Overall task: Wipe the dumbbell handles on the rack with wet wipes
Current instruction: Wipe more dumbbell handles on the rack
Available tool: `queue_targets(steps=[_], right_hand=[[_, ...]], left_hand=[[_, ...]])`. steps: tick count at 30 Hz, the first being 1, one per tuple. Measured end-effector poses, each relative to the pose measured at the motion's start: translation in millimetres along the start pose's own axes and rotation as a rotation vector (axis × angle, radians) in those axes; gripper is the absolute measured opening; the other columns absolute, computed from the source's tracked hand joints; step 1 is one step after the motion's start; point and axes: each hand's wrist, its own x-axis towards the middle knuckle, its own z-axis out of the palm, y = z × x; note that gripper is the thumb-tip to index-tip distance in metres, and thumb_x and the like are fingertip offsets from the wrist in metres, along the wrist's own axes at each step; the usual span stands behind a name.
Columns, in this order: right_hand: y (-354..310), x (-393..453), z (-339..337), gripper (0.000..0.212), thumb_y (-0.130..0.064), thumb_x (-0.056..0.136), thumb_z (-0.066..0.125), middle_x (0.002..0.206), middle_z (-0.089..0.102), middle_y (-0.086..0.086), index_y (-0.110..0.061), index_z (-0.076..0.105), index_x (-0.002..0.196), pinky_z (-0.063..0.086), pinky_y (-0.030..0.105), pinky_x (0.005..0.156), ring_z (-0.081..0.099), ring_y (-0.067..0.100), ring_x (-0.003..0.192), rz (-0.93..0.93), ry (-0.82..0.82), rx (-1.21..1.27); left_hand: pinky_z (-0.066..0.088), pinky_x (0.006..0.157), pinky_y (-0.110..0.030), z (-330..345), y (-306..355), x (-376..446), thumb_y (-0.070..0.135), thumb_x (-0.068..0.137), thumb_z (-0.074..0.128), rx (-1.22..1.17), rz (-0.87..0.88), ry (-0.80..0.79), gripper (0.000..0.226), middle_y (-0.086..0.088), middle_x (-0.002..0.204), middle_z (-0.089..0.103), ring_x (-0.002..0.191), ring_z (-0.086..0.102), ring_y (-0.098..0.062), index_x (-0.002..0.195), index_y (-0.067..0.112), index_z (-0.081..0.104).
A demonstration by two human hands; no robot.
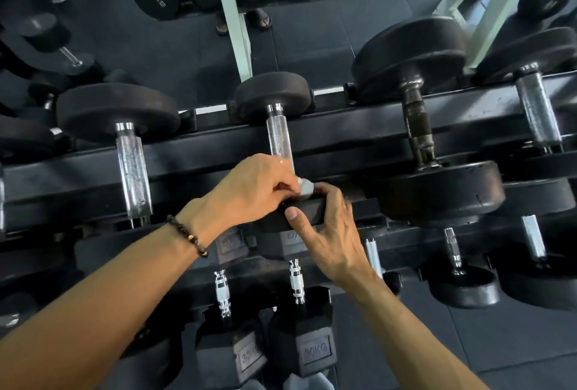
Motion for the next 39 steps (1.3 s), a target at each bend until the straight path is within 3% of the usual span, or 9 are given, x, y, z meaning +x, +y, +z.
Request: queue_targets(steps=[2,4,7,13,20,26,31,36,39], right_hand=[[-0.8,0.6,0.9,0.083,-0.082,0.073,0.042,0.132,0.047,-0.012,-0.025,0.040,0.134,0.037,0.042,0.107,0.037,0.010,0.123,-0.004,-0.002,-0.012],[-1.2,1.3,0.8,0.087,-0.083,0.072,0.042,0.135,0.045,-0.010,-0.025,0.037,0.137,0.036,0.042,0.109,0.035,0.010,0.125,0.010,0.000,-0.008],[-0.3,1.2,0.6,0.093,-0.083,0.071,0.043,0.140,0.043,-0.007,-0.025,0.031,0.143,0.033,0.041,0.112,0.032,0.010,0.130,0.025,-0.001,0.017],[-1.9,0.7,0.0,0.094,-0.083,0.071,0.042,0.142,0.045,-0.004,-0.023,0.033,0.143,0.034,0.043,0.111,0.033,0.012,0.133,0.014,-0.005,0.016],[1.4,2.3,0.0,0.089,-0.082,0.072,0.043,0.139,0.046,-0.006,-0.025,0.036,0.140,0.034,0.040,0.111,0.034,0.012,0.131,0.014,-0.011,0.019],[4.1,3.6,-0.8,0.084,-0.081,0.073,0.044,0.136,0.048,-0.009,-0.028,0.038,0.138,0.036,0.039,0.108,0.036,0.012,0.128,0.008,-0.013,0.018],[3.3,4.3,-1.0,0.083,-0.081,0.073,0.044,0.134,0.049,-0.010,-0.027,0.041,0.136,0.037,0.037,0.108,0.038,0.012,0.127,0.002,-0.015,0.016],[6.8,5.0,-2.2,0.080,-0.080,0.075,0.044,0.132,0.052,-0.007,-0.026,0.044,0.133,0.038,0.043,0.107,0.041,0.015,0.125,0.004,0.002,0.017],[2.3,4.5,2.3,0.079,-0.079,0.075,0.044,0.129,0.052,-0.007,-0.025,0.045,0.132,0.038,0.041,0.107,0.039,0.013,0.124,-0.009,0.012,0.009]], left_hand=[[0.051,0.068,-0.042,-2.0,-4.1,-1.3,0.027,0.089,0.062,0.007,0.015,-0.015,0.019,0.002,0.078,0.063,0.071,0.060,-0.019,0.081,0.019,0.077],[0.049,0.064,-0.043,-6.3,-9.7,11.9,0.035,0.087,0.050,0.063,0.001,0.158,0.035,-0.004,0.073,0.061,0.068,0.058,-0.024,0.076,0.012,0.074],[0.050,0.068,-0.044,-13.1,-14.7,26.9,0.026,0.086,0.060,0.036,-0.135,0.354,0.024,-0.009,0.075,0.063,0.070,0.059,-0.027,0.079,0.008,0.075],[0.053,0.071,-0.038,1.0,-9.3,-4.7,0.016,0.085,0.073,0.002,0.019,0.096,0.011,-0.004,0.086,0.068,0.075,0.063,-0.021,0.093,0.012,0.079],[0.042,0.065,-0.038,-3.1,-21.2,38.4,0.012,0.089,0.061,0.072,-0.343,0.684,0.018,-0.014,0.079,0.065,0.069,0.058,-0.031,0.081,0.008,0.076],[0.046,0.059,-0.044,13.1,-4.4,9.9,0.009,0.090,0.055,0.092,-0.296,0.564,0.023,-0.005,0.062,0.062,0.059,0.056,-0.028,0.071,0.011,0.068],[0.029,0.072,-0.027,1.7,-7.2,49.8,0.007,0.089,0.054,-0.155,-0.557,0.783,0.021,0.001,0.075,0.069,0.075,0.061,-0.028,0.077,0.016,0.069],[0.052,0.071,-0.042,18.0,4.0,12.1,0.005,0.089,0.061,-0.296,-0.443,0.662,0.015,0.004,0.068,0.067,0.065,0.063,-0.017,0.076,0.012,0.067],[0.055,0.082,-0.042,6.9,-10.3,35.8,0.007,0.088,0.064,-0.445,-0.581,0.782,0.010,0.015,0.072,0.062,0.076,0.065,-0.013,0.083,0.015,0.068]])
